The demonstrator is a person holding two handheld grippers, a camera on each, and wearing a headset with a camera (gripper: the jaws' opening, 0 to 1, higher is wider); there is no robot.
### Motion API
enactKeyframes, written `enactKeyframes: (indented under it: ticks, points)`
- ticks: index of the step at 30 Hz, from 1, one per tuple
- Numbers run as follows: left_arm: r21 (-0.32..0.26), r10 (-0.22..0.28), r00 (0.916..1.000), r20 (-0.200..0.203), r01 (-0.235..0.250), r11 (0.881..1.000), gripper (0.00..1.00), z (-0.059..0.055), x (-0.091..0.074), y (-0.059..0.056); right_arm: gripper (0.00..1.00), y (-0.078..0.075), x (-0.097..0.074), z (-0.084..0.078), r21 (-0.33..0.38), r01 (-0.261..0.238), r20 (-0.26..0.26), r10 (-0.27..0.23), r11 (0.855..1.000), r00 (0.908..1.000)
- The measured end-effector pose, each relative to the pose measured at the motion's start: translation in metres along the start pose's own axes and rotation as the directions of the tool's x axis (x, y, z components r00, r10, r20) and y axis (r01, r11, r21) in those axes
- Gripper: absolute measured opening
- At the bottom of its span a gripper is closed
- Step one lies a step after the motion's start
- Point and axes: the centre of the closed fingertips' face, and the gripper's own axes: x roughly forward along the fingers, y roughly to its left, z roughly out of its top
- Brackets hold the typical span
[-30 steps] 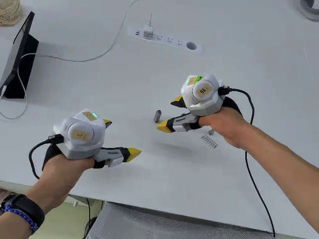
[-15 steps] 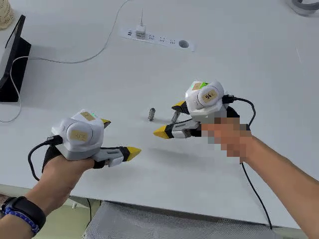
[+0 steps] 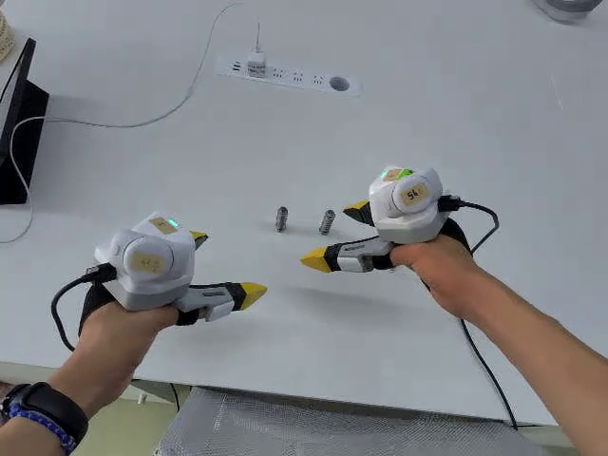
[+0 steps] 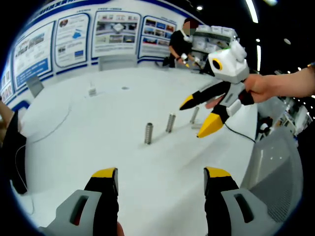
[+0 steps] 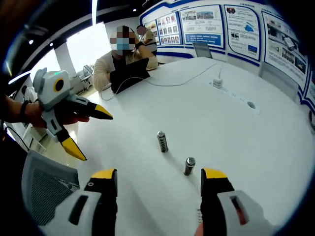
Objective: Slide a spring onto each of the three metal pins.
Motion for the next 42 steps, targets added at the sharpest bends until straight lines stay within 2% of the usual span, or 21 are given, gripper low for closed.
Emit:
enactKeyframes:
  ticks: [12, 17, 29, 33, 42]
  points:
    - [0.009, -0.008, 0.9999, -0.008, 0.008, 1.0, 0.72, -0.001, 0.005, 0.002, 0.72, -0.01, -0.016, -0.016, 0.1, 0.034, 0.052, -0.039, 0.994, 0.9979]
    - [0.01, -0.011, 0.9998, -0.014, 0.011, 1.0, 0.73, -0.001, 0.007, 0.002, 0.75, -0.01, -0.027, -0.021, 0.179, 0.031, 0.104, -0.051, 0.983, 0.9933]
    - [0.017, -0.023, 0.9996, -0.018, 0.023, 1.0, 0.73, 0.001, 0.016, -0.005, 0.78, -0.02, -0.051, -0.052, 0.234, 0.085, 0.104, -0.112, 0.969, 0.9883]
    - [0.023, -0.029, 0.9994, -0.021, 0.029, 0.999, 0.73, 0.003, 0.019, -0.008, 0.78, -0.023, -0.058, -0.056, 0.259, 0.094, 0.125, -0.13, 0.961, 0.9837]
    - [0.028, -0.035, 0.9991, -0.023, 0.035, 0.999, 0.73, 0.007, 0.026, -0.013, 0.8, -0.024, -0.071, -0.07, 0.275, 0.11, 0.117, -0.147, 0.955, 0.9821]
